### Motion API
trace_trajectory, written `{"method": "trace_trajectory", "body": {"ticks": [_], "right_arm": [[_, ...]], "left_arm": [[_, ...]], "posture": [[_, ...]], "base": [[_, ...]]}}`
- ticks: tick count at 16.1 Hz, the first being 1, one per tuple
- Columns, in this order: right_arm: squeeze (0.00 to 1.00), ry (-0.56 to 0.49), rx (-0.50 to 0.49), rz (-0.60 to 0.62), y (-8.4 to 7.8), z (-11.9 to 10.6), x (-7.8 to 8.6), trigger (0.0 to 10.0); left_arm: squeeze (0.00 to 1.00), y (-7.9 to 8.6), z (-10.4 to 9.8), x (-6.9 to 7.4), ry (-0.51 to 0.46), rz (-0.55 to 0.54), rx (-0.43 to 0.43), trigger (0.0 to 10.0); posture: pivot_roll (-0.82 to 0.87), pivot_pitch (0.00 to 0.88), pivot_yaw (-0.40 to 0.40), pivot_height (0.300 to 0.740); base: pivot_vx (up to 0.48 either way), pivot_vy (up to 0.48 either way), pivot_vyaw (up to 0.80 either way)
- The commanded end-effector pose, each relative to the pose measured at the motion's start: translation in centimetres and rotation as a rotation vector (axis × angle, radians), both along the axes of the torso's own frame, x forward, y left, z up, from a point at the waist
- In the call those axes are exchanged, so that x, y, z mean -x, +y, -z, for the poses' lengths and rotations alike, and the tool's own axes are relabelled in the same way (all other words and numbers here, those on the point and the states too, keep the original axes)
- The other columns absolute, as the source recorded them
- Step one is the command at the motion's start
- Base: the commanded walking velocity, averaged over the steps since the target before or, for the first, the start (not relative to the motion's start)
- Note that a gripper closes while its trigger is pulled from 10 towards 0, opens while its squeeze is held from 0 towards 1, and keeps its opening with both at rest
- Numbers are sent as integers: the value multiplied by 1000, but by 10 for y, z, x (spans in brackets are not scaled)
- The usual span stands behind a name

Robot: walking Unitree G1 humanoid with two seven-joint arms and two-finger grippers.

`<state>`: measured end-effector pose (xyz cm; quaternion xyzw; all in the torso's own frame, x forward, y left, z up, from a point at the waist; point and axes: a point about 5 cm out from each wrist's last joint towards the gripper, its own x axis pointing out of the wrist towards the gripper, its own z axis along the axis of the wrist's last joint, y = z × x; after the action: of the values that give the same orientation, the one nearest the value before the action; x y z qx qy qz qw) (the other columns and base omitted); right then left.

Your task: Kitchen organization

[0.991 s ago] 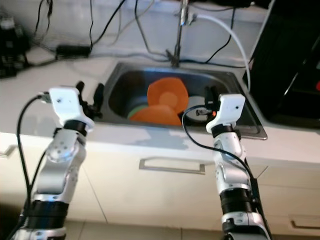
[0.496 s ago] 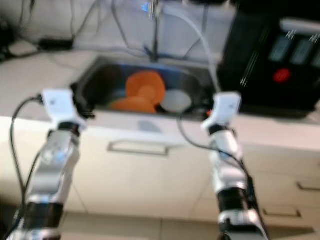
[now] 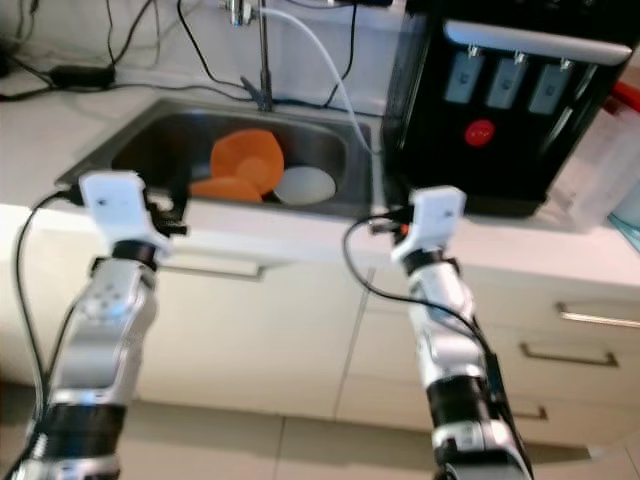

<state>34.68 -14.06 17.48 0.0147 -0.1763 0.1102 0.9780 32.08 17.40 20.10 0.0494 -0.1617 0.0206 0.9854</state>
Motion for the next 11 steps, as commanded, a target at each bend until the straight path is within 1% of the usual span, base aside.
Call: {"method": "trace_trajectory", "body": {"ticks": [1,5,7,9,11], "right_arm": [[0,13,6,30,-12,1,-1,10000],[0,18,23,18,-9,3,-1,10000],[0,20,33,13,-7,4,-1,10000],[0,28,3,14,-8,5,-1,10000],[0,26,6,15,-9,4,-1,10000]], "left_arm": [[0,-11,-1,-1,3,27,-2,10000],[0,-11,0,-2,10,31,-6,10000],[0,-11,1,-3,15,35,-10,10000],[0,-10,2,-4,16,37,-11,10000],[0,-9,3,-5,18,38,-12,10000]], "posture": [[90,3,-43,740],[94,0,-38,740],[93,0,-35,740],[93,0,-35,740],[93,0,-34,740]], "base": [[0,-480,0],[0,-480,0],[0,-480,419],[0,-480,0],[0,-480,0]]}}
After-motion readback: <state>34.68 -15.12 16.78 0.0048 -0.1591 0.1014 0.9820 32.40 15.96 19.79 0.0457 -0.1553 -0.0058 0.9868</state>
